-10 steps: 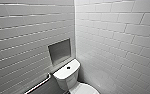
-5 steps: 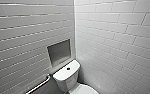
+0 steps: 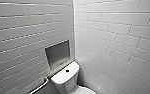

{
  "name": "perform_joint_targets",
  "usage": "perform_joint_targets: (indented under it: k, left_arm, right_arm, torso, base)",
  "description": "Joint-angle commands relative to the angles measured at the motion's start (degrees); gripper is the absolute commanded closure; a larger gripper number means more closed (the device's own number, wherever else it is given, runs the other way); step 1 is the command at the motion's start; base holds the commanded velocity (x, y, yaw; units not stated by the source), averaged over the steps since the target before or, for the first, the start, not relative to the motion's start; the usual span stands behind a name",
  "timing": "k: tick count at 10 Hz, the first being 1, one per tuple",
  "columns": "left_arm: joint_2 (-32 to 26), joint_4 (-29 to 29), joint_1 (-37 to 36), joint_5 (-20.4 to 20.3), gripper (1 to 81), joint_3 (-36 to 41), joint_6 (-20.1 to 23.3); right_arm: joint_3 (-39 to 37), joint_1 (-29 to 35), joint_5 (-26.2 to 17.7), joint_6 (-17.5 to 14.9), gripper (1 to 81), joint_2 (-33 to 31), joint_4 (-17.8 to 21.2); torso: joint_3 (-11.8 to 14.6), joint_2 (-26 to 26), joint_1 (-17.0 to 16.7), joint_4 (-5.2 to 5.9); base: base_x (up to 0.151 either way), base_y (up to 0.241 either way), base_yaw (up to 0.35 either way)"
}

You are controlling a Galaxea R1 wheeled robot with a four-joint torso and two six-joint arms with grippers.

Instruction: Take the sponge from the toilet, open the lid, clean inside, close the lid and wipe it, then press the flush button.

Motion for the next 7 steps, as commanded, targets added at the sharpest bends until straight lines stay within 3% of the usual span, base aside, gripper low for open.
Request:
perform_joint_targets:
  k: [1, 3, 5, 7]
  left_arm:
    - [-0.82, -2.42, -5.94, 6.70, 1.0, 0.18, 0.43]
    - [-0.91, -2.51, -6.03, 6.79, 1.0, 0.18, 0.43]
    - [-1.09, -2.51, -6.38, 7.14, 1.0, 0.18, 0.26]
    - [-1.52, -3.82, -8.31, 10.02, 1.0, 0.18, 0.08]
  right_arm:
    - [0.29, 0.53, -2.64, -0.17, 81.1, -0.68, -1.01]
    - [0.29, 0.44, -2.64, -0.17, 81.1, -0.68, -1.01]
    - [0.29, 0.53, -2.64, -0.17, 81.1, -0.68, -1.01]
    - [0.38, 0.44, -2.64, -0.16, 81.1, -0.77, -1.01]
  torso:
    - [0.00, 0.00, 0.00, 0.00]
    - [0.00, 0.00, 0.00, 0.00]
    - [-0.02, 0.02, 0.06, 0.00]
    - [-0.02, 0.02, 0.06, 0.00]
  base:
    - [0.093, 0.000, 0.000]
    - [0.082, 0.000, 0.000]
    - [0.000, 0.000, 0.000]
    - [0.000, 0.000, 0.000]
